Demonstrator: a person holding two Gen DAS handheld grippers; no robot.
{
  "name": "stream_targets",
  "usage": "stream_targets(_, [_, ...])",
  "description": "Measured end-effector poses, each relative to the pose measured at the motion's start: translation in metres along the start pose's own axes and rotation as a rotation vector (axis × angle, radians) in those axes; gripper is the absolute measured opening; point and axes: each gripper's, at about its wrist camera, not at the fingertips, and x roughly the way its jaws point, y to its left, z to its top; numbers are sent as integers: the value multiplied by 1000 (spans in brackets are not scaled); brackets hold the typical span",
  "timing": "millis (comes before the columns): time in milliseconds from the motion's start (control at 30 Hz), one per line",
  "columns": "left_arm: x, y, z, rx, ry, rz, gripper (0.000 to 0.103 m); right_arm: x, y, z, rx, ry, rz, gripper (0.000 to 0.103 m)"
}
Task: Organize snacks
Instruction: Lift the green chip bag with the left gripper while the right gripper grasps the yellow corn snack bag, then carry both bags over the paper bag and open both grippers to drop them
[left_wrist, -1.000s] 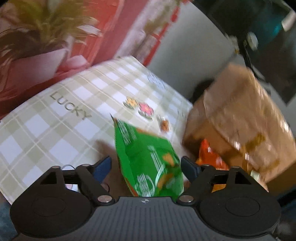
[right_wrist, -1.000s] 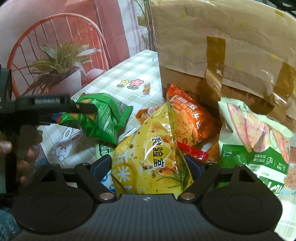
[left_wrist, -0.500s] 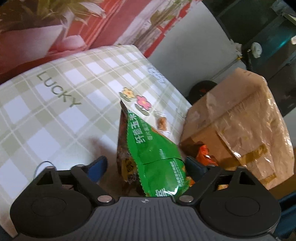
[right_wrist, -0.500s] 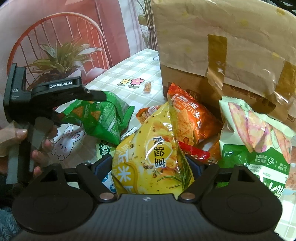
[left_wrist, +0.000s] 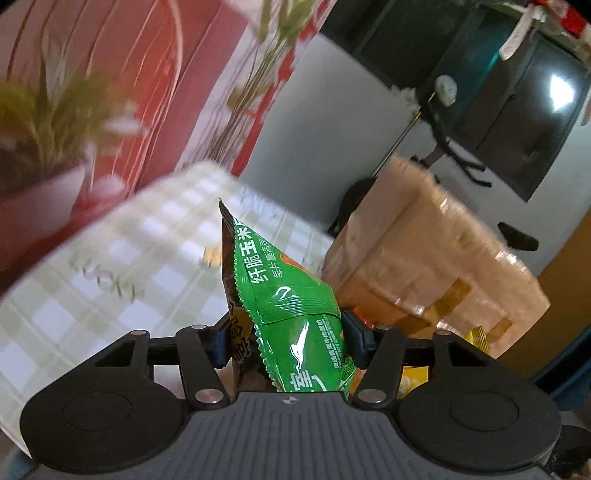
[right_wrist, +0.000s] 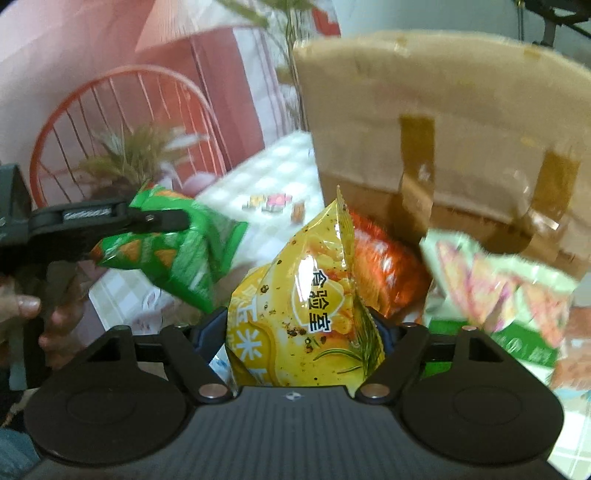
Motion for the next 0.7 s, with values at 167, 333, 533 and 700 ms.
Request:
stream_targets(167, [-16,-24,19,64,-64,-19,61,-20,-3,14,-20,-87,-27,78])
stream_targets(333, [-24,-54,35,147,-101,-29,61,-46,-11,33,-20,-178,-4,78])
stream_targets(533, [-31,-94,57,221,-145,-53,61,-80,-21,65,-70,-280,10,78])
stream_targets(700, [-26,-129,74,268,-163,-93,62,-98,-35,96,-106,-357,-11,78])
